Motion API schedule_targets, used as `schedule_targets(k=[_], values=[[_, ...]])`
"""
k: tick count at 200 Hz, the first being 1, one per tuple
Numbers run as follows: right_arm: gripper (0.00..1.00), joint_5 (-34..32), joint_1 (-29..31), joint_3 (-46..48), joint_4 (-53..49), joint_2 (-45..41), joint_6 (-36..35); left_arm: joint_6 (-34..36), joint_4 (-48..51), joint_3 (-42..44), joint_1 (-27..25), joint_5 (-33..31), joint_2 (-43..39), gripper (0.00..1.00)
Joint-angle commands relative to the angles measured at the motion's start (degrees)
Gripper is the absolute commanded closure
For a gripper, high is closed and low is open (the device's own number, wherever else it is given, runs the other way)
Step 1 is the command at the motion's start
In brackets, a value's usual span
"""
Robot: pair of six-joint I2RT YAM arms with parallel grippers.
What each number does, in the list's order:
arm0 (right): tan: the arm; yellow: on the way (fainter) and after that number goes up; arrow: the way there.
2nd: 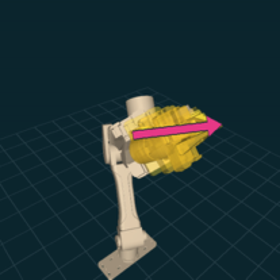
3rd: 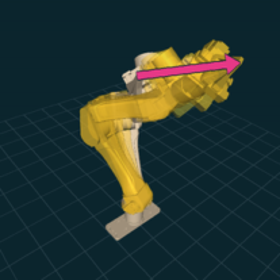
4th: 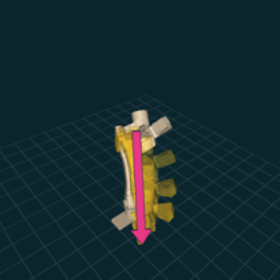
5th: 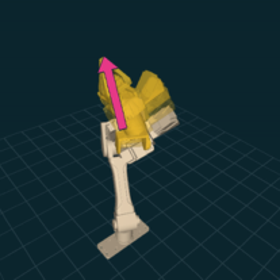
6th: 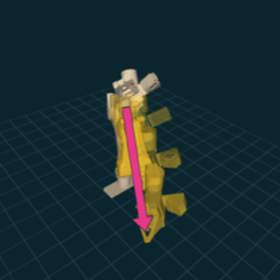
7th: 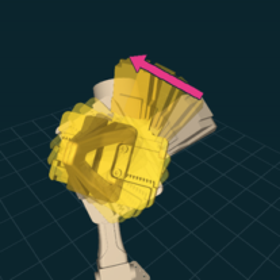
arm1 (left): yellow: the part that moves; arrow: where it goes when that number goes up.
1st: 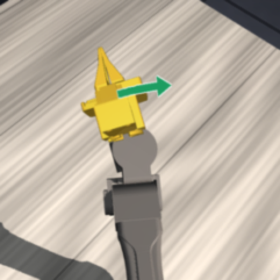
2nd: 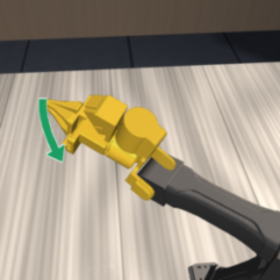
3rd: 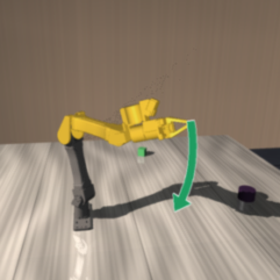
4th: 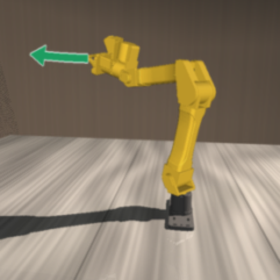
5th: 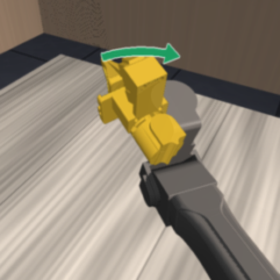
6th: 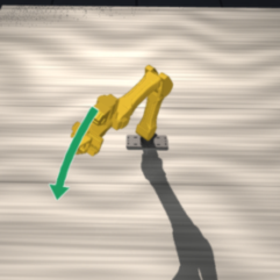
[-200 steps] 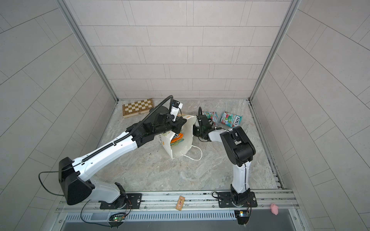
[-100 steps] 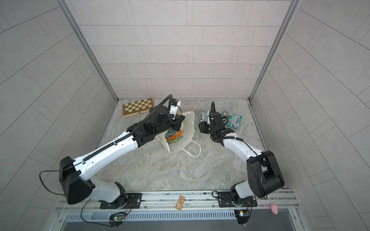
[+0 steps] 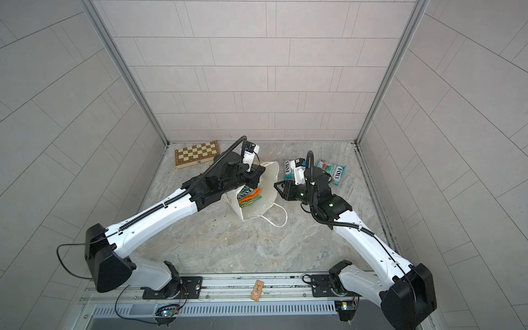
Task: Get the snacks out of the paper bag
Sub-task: 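Lower the right gripper into the bag toward the green FOX'S packets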
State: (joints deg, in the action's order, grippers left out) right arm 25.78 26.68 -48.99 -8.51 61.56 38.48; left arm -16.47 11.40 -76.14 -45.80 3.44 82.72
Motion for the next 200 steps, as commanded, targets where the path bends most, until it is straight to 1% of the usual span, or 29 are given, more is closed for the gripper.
schedule_targets(k=[1,19,38,65,82,97,117,164,200], values=[[0.61,2.17,3.66,1.43,5.16,0.71,4.73,0.60,0.04,-0.21,-0.35,-1.06,0.08,1.00],[0.65,1.56,7.06,1.88,8.28,3.29,6.23,0.62,-0.35,0.07,-0.34,-1.63,-0.27,1.00],[0.69,1.67,9.31,1.56,10.54,7.03,7.45,0.65,-0.94,0.51,-0.39,-2.11,-0.69,1.00],[0.74,3.08,10.58,0.68,13.07,12.41,9.30,0.50,-1.16,0.81,-0.35,-3.17,-0.82,1.00],[0.75,3.74,10.73,0.27,14.07,15.26,9.44,0.47,-1.37,0.98,-0.35,-3.44,-1.05,1.00],[0.75,2.25,10.75,-0.19,12.30,16.85,8.13,0.47,-1.44,1.12,-0.34,-4.03,-1.30,1.00],[0.75,-1.90,10.34,-1.34,8.86,18.18,5.31,0.48,-2.08,1.74,-0.35,-4.63,-1.90,1.00],[0.75,-8.16,7.85,-6.05,2.07,22.61,0.11,0.18,-3.26,2.62,-0.35,-5.82,-2.78,1.00],[0.75,-13.27,6.63,-10.92,-4.19,25.89,-0.78,-0.45,-5.24,3.86,-0.40,-6.09,-3.48,1.00]])
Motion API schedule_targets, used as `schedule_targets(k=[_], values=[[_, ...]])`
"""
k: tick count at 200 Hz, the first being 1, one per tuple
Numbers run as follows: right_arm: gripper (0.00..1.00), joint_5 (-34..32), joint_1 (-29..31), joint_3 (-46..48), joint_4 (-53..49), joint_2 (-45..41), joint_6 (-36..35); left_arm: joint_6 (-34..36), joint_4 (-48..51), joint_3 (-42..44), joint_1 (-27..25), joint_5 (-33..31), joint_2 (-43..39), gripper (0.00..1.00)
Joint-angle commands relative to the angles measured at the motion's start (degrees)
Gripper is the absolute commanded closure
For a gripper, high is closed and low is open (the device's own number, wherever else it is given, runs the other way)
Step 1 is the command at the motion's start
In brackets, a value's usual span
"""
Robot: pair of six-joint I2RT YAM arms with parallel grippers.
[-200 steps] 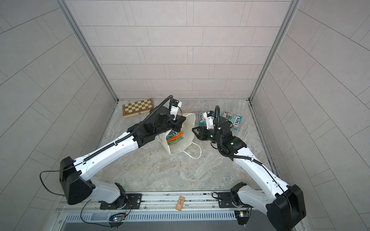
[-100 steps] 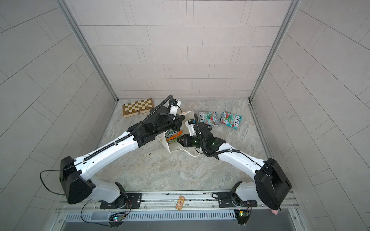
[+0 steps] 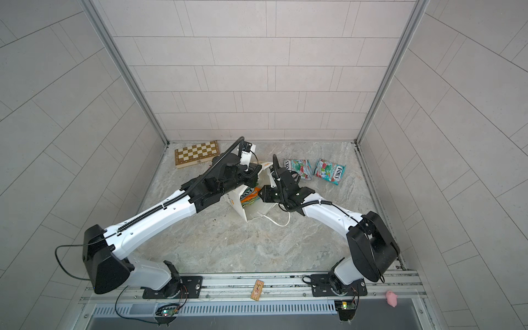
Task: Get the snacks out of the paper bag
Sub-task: 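Lower the right gripper into the bag toward the green FOX'S packets, then close the right gripper on the top green Spring Tea packet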
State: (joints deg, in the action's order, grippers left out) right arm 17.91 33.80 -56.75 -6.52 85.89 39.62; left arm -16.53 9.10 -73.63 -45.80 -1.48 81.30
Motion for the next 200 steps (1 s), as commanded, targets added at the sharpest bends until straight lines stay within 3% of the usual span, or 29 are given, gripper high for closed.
schedule_targets(k=[1,33,98,146,200], values=[[0.75,-5.55,-0.54,-3.31,-6.33,1.65,-1.96,-0.45,-2.95,1.36,-0.37,-1.21,-1.95,1.00],[0.75,-4.11,-0.41,-6.38,-8.92,2.79,-1.60,-2.47,-3.61,1.27,-0.34,-2.66,-1.53,1.00],[0.74,6.57,2.71,-5.84,1.09,4.68,9.02,-3.07,-4.94,1.82,-0.39,-4.42,-0.98,1.00],[0.71,4.95,4.20,-6.48,5.74,6.88,14.17,-3.02,-5.24,2.11,-0.34,-4.47,-1.29,1.00],[0.70,-0.34,4.34,-3.28,18.85,9.02,25.96,-2.26,-4.91,2.53,-0.34,-3.22,-1.98,1.00]])
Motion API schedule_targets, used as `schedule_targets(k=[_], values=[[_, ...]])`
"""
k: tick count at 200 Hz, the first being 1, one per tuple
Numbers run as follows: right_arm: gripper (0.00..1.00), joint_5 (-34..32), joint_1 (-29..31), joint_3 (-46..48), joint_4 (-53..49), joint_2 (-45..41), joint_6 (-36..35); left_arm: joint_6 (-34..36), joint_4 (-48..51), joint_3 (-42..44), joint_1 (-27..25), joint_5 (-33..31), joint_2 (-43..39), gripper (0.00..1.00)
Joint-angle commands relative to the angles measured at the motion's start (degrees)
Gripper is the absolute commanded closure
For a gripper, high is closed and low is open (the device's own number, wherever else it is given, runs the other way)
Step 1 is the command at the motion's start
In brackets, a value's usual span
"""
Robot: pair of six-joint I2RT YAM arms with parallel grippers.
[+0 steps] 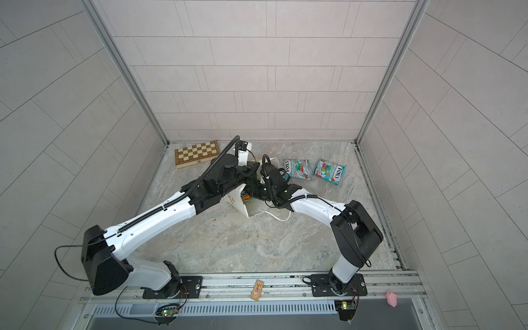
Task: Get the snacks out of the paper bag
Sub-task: 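Close the right gripper on the top green Spring Tea packet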
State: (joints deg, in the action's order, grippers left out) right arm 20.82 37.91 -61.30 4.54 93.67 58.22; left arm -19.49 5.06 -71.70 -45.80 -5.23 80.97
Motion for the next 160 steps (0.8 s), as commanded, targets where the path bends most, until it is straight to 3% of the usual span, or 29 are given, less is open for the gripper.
schedule_targets(k=[1,91,160], values=[[0.70,-3.29,0.23,1.27,7.91,1.25,7.49,0.73,-0.90,0.64,-0.39,0.60,-1.67,1.00],[0.61,-9.63,0.41,-0.46,9.85,5.16,11.41,3.69,-0.35,1.47,-0.39,3.62,-2.93,1.00],[0.60,-6.23,0.24,-5.45,9.60,10.07,10.08,7.53,0.61,1.91,-0.34,5.93,-3.98,1.00]])
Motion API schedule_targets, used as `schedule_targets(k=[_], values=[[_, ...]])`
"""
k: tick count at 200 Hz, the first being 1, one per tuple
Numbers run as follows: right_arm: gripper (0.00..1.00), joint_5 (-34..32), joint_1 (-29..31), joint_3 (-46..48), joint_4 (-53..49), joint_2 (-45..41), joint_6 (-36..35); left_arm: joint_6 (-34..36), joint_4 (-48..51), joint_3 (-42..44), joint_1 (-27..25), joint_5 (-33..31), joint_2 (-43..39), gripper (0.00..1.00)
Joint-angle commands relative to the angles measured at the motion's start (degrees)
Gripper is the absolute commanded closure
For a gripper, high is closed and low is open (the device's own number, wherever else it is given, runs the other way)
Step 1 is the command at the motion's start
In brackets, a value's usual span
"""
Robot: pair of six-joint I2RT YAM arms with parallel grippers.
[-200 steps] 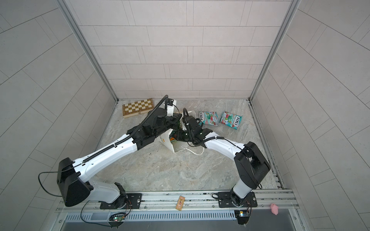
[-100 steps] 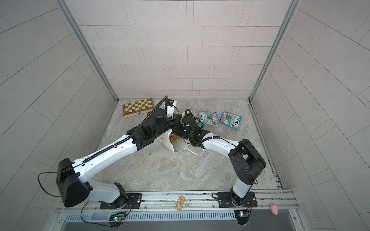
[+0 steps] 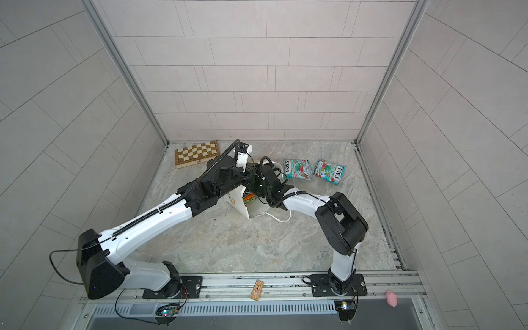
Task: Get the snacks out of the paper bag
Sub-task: 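Close the right gripper on the top green Spring Tea packet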
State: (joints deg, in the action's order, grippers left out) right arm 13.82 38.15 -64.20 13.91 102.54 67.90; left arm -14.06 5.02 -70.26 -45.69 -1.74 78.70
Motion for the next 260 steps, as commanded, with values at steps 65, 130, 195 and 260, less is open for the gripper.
schedule_targets(k=[65,130,195,260], values=[[0.72,3.14,-1.05,-5.40,0.45,4.63,0.26,5.35,1.69,0.66,-0.45,5.00,-1.97,1.00],[1.00,3.40,-1.02,-3.58,-0.60,2.27,-2.43,3.71,0.90,1.65,-0.36,-1.64,-2.61,1.00],[1.00,0.66,-1.05,-1.52,-8.21,-5.13,-8.56,2.32,0.86,2.05,-0.36,-7.34,-2.76,1.00],[1.00,-1.40,-1.03,-0.39,-16.48,-14.26,-16.73,2.16,0.87,2.15,-0.35,-8.67,-2.93,1.00]])
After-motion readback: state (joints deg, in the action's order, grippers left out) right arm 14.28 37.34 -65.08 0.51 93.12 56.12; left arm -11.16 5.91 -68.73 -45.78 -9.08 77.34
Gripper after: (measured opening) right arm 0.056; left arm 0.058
